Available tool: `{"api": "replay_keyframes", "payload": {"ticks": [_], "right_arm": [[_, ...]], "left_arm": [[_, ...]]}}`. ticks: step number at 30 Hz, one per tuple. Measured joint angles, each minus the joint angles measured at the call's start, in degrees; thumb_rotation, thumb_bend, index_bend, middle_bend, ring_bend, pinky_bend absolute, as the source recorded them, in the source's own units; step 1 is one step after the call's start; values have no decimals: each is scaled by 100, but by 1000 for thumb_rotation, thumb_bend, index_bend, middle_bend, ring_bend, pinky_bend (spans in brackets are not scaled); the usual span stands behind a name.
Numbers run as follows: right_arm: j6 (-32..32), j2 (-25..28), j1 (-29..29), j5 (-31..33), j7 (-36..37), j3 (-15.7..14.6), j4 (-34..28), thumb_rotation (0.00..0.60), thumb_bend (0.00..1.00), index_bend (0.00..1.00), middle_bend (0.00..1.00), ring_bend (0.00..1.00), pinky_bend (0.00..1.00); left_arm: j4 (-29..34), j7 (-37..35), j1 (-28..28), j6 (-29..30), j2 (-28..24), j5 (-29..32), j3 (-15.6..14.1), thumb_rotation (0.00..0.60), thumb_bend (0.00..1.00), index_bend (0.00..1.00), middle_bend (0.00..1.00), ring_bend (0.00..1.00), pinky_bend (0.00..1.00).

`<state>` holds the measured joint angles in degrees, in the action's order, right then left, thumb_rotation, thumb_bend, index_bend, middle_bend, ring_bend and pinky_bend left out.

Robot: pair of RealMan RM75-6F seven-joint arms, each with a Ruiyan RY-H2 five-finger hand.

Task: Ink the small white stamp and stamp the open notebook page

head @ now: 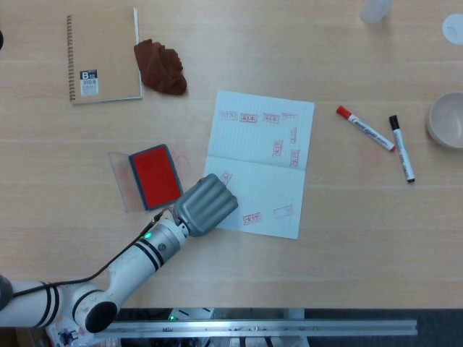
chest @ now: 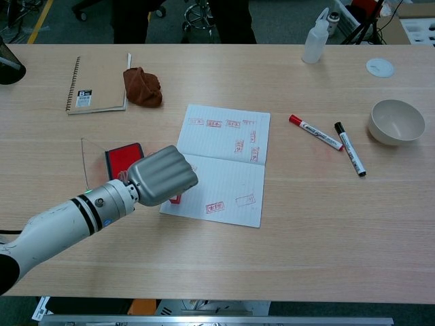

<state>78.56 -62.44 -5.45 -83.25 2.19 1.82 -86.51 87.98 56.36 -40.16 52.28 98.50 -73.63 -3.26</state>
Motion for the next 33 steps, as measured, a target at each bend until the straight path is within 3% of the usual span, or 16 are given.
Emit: {"api": "replay_keyframes", "payload": {"ticks": [21,33], "right_arm": [[33,-3,42,5,47,11,43,600,153,210,356,271,395],[57,-1,40,-28,62,26,17,600,153,210,356,270,395]], "left_arm": [[108,255,-133,-5,-19,410,-48,600,265,587,1000,1000,1000],[678,207,-158,400,-525,205,59,600,265,587,1000,1000,1000]]}}
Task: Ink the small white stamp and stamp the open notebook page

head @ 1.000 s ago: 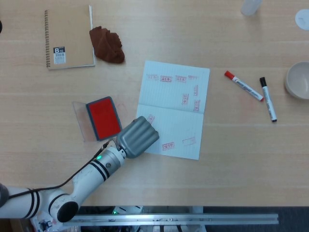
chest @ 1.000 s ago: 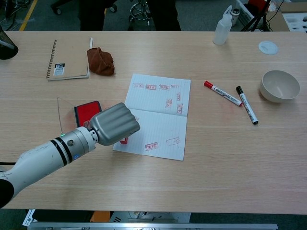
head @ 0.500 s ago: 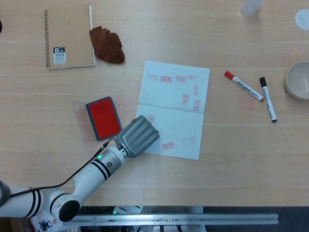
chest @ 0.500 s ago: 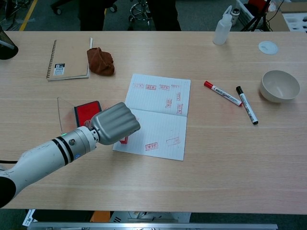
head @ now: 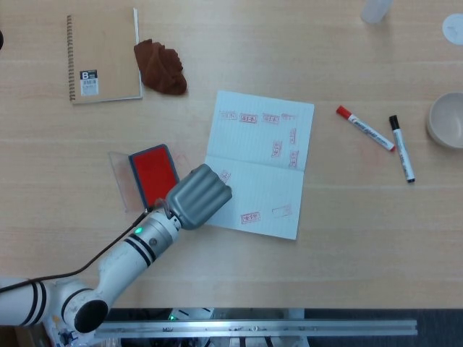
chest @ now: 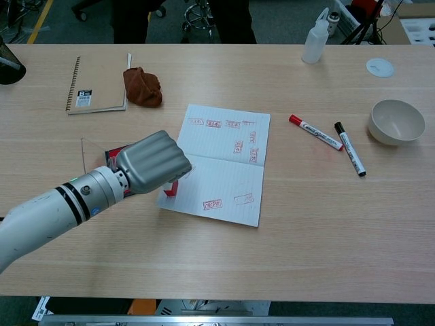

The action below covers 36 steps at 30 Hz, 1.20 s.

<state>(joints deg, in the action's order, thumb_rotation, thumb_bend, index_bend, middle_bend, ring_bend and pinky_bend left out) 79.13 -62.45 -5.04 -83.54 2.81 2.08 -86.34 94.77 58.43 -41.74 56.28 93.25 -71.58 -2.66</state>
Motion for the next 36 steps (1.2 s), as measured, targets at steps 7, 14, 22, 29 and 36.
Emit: {"api": "replay_keyframes", "payload": {"ticks": [7,14,22,29,36], "right_arm": [[-1,-7,-27,-41,-29,8,-44,600,153,210,356,271,395],[1,0,-30,-38,-77,12,-91,600,153,210,356,270,395],[29,22,-14,-23,-127,18,-140,600,153,210,356,271,395],[29,33,-3,-2,-151,17,-168,600,153,210,356,270,395],[34,42,11,29,-155,25,-170,600,153,210,356,270,395]], "left_arm": [[153,-124,0,188,-261,-101,78,600,265,587,1000,1000,1000],[-109,-275,26,283,-230,-149,129,600,265,587,1000,1000,1000],[-656,-452,15,276,30,-149,214,600,265,587,1000,1000,1000],[-1139,-546,-42,183,287,-31,340,600,265,587,1000,1000,1000],[-1531,-582,-106,81,477,108,431,600,265,585,1000,1000,1000]]}}
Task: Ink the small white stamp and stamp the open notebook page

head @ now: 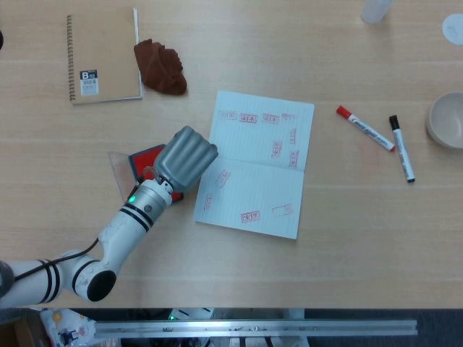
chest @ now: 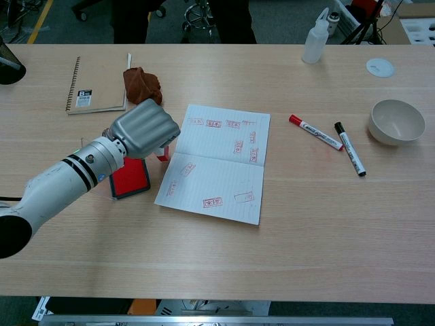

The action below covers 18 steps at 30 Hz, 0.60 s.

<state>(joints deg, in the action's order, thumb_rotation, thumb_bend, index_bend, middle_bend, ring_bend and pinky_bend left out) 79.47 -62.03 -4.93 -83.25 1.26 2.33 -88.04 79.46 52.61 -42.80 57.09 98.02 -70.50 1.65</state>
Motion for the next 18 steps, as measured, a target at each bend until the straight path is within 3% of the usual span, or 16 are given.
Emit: {"api": "replay_keyframes", "payload": {"ticks": [18], "right_arm": [[17,22,28,36,-11,12,-12,600,153,210,356,270,395]], "left_arm": [[-725,-52,-60,-133,320,354,128,600,265,555,1000,1000,1000]]}}
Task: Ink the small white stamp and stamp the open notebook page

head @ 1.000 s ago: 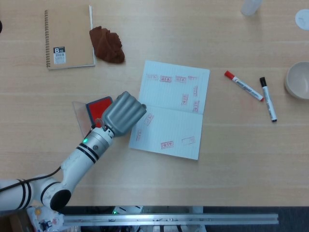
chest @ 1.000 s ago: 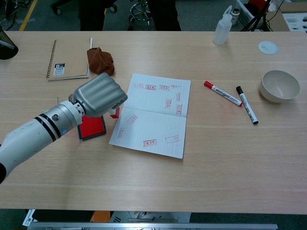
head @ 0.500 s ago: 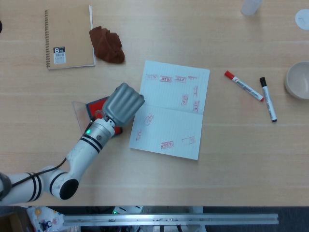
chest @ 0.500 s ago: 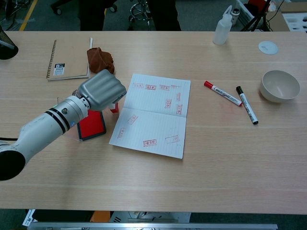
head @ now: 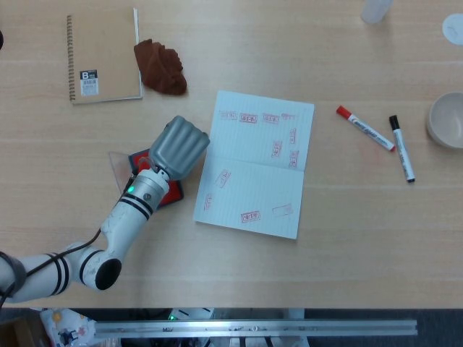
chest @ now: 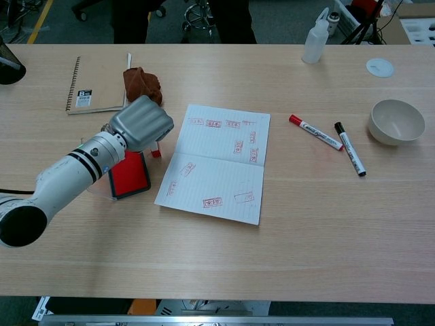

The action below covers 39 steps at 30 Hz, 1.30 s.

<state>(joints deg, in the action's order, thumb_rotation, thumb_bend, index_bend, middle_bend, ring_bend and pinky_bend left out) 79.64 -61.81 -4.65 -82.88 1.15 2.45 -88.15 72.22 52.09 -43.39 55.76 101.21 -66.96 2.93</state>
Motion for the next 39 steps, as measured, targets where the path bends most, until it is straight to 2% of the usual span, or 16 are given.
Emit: {"api": "replay_keyframes", "payload": {"ticks": [15,21,26,28,35,39], "right_arm": [[20,4,4,-10,-11,12,-18,600,152,210,356,270,395],[21,9,-9,-21,-10,24,-25,600,153,210,356,270,395],[6,74,-58,-12,32,86,-9,600,153,210,356,270,395],[-25,128,-97,21,67,134,-9,600,153,210,356,270,395],[-199,147,-259,111,156,249,21,600,153,210,356,270,395],[-288,95,-342,70,171,250,61,600,153,210,356,271,394]], "left_arm": [[162,184,14,36,-77,126,-40,600,264,410,1000,1000,1000],[599,249,53,118,-296,260,-6,600,264,276,1000,1000,1000],[1303,-37,170,274,-789,295,57,600,264,218,967,995,1000],[1580,-335,265,415,-1068,188,69,600,264,218,925,963,1000],[2481,-1572,787,1025,-2159,-163,83,600,264,206,709,744,1000],[2651,-2105,1142,1382,-2585,-258,66,600,264,200,628,636,929]]}}
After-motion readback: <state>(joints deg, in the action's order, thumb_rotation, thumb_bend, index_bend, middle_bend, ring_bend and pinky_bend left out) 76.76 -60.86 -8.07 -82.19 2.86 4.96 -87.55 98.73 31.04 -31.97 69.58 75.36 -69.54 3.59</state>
